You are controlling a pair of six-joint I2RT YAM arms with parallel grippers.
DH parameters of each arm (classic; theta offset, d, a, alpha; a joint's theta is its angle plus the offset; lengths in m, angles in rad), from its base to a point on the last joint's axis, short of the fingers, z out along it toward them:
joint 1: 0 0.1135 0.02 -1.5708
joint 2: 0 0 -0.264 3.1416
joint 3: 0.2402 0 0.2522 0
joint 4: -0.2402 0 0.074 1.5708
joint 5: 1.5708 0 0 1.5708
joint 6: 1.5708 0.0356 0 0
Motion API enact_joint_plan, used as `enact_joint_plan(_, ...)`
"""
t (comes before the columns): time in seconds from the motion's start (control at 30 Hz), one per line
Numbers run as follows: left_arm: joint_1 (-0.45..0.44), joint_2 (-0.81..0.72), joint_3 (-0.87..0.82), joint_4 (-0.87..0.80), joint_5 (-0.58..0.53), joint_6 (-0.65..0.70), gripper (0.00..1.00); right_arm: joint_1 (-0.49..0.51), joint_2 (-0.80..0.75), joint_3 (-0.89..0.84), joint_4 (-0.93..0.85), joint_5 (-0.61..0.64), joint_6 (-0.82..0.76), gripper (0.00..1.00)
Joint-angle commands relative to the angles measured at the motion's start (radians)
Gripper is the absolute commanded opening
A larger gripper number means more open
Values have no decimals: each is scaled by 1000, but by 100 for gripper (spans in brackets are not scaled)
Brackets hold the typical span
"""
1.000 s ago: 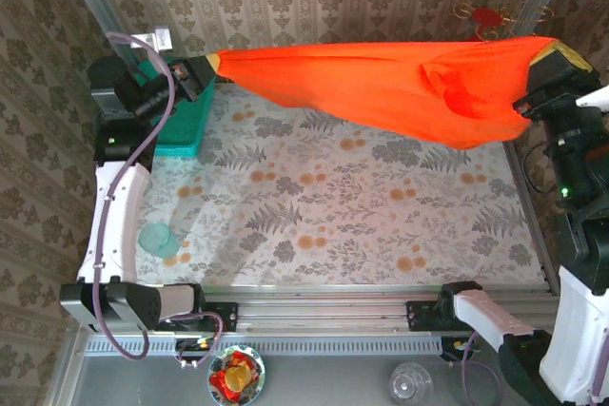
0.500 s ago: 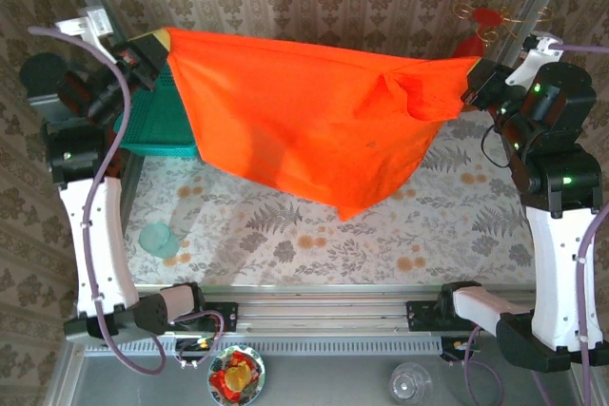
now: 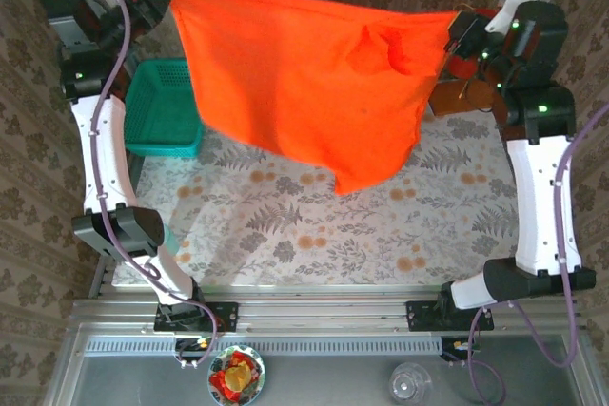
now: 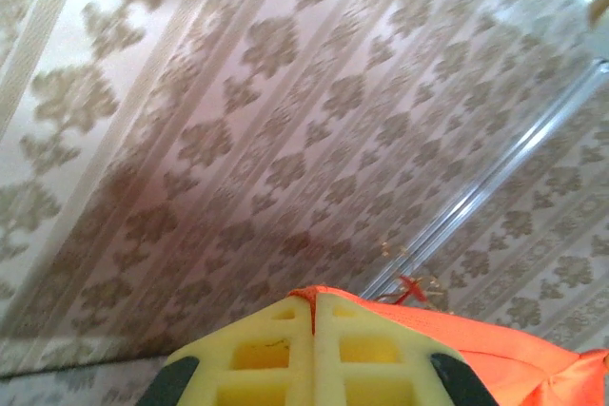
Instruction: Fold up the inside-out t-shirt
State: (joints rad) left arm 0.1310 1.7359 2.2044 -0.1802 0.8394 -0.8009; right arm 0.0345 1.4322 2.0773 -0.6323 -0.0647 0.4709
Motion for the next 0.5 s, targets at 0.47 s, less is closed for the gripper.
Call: enact_joint_plan(0.47, -23, -704, -1268, -213, -127, 215, 0, 20, -467, -995, -77, -278, 209, 0)
